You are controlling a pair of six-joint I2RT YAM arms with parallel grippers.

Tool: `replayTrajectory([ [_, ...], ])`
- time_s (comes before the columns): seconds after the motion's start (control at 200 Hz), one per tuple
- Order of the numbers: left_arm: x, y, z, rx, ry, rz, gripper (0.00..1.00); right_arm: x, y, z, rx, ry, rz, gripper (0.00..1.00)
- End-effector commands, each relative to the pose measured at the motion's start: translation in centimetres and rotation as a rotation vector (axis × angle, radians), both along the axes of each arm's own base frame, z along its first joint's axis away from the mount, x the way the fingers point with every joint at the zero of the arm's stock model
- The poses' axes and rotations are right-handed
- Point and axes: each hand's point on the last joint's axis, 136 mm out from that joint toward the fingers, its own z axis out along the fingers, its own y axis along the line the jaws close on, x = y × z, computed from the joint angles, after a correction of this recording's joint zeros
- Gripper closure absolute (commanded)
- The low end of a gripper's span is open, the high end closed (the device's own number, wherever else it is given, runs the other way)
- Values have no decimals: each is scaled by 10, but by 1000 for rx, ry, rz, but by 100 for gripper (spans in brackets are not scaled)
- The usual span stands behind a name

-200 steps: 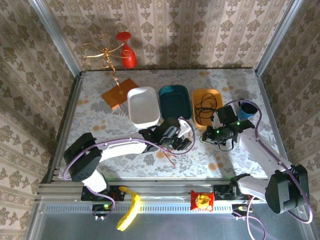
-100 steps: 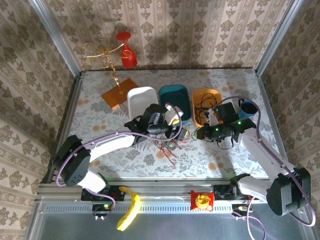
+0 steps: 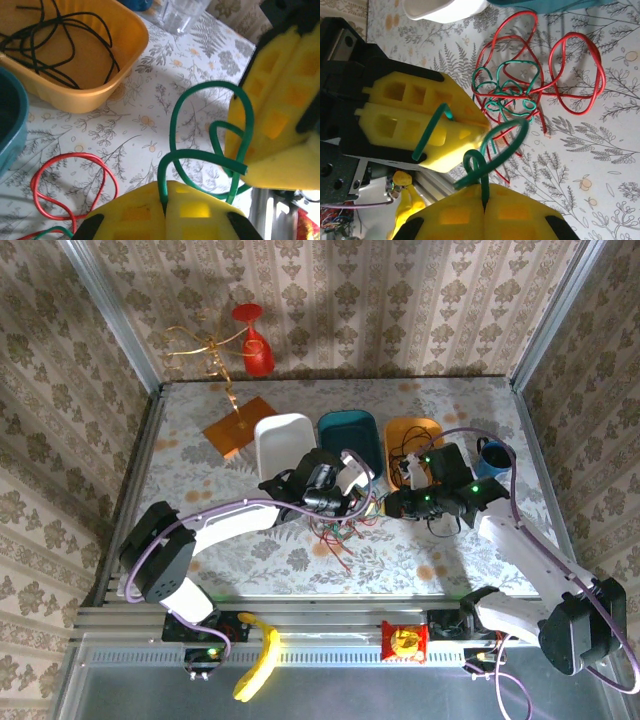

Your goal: Untangle the cables

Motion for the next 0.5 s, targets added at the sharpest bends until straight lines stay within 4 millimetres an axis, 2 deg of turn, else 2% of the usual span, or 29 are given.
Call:
replayTrajectory([
  [0.0, 20, 1, 10, -23, -50, 86, 100, 11, -11, -2, -77, -22, -65, 100],
  [0.11, 46, 23, 14, -11, -116, 264, 100, 14, -35, -25, -199, 21, -143, 100],
  [0.325, 94, 92, 35, -54, -145, 606, 100, 15, -74, -55, -312, 118, -298, 100],
  [0.41, 103, 109, 44, -104, -132, 663, 100, 16, -77, -56, -308, 123, -319, 100],
  [0.495, 106, 109, 49, -120, -134, 651, 100, 20, -72, -52, -275, 112, -313, 100],
])
